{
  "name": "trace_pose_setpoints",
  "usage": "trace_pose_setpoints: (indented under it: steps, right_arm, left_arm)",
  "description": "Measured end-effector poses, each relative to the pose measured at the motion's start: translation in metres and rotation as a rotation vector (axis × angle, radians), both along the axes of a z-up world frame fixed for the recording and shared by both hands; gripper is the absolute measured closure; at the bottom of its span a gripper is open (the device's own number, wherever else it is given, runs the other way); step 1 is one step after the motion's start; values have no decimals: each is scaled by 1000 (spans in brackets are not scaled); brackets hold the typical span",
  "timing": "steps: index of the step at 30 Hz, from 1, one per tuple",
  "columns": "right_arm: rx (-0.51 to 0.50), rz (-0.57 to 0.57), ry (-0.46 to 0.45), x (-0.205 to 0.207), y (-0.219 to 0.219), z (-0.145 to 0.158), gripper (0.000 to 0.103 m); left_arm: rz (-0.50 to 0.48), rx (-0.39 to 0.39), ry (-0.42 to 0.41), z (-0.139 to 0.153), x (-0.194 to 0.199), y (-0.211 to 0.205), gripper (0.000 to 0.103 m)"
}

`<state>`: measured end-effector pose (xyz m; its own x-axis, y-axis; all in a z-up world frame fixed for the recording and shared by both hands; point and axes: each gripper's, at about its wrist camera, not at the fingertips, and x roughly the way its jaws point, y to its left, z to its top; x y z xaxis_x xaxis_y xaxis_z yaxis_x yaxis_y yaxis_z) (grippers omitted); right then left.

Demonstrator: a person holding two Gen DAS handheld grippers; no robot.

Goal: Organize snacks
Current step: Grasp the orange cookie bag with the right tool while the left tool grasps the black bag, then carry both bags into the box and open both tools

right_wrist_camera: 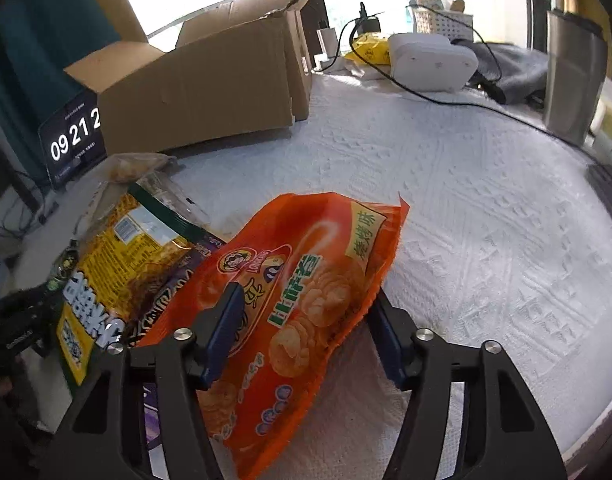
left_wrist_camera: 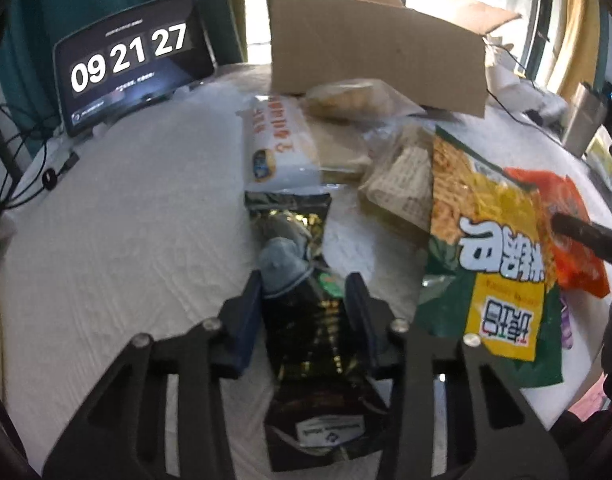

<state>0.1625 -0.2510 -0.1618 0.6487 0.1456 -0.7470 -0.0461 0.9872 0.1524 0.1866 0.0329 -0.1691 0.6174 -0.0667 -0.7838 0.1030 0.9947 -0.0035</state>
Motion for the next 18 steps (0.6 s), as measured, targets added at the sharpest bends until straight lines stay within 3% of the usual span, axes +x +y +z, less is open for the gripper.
trace_pose_setpoints:
  steps: [2, 5, 10, 18]
  right_arm:
    - [8, -27, -22, -2, -1, -1, 56]
    - [71, -55, -32, -3, -9, -2, 62]
    - [92, -26, -25, -3, -15, 0, 64]
    - [40, 69, -25, 8, -27, 7, 65]
  left_arm:
    - [-7, 7, -2, 0, 1, -1, 64]
    - [-19, 11, -8, 0, 4, -4, 68]
    - [13, 38, -25, 1, 3, -6, 71]
    - [86, 96, -40, 2, 0, -6, 73]
